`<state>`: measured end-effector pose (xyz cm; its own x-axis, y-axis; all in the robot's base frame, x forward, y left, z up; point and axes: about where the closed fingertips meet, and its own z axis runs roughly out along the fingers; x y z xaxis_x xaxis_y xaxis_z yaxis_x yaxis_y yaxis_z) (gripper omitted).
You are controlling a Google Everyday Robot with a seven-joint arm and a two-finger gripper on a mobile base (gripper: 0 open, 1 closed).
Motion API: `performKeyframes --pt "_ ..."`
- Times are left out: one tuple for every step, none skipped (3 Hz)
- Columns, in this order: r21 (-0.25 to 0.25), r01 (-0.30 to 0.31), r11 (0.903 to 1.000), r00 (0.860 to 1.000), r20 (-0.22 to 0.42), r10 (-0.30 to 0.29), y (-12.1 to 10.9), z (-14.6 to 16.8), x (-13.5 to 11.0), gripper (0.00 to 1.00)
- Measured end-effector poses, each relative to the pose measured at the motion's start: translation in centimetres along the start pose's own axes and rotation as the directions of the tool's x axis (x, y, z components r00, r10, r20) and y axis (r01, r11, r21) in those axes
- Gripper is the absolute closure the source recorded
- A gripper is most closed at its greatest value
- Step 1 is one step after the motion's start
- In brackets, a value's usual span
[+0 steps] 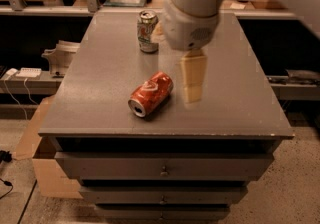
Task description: Pick coke can
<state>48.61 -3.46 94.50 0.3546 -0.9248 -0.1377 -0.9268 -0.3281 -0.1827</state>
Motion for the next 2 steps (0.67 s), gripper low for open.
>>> performKeyframes --pt "-0.068 0.142 0.9876 0.99 0.018 -0.141 -2.15 3.7 -3.92 0.0" --pt "-0.058 0.151 0.9869 0.988 0.024 -0.15 -2.62 4.01 -4.48 0.0"
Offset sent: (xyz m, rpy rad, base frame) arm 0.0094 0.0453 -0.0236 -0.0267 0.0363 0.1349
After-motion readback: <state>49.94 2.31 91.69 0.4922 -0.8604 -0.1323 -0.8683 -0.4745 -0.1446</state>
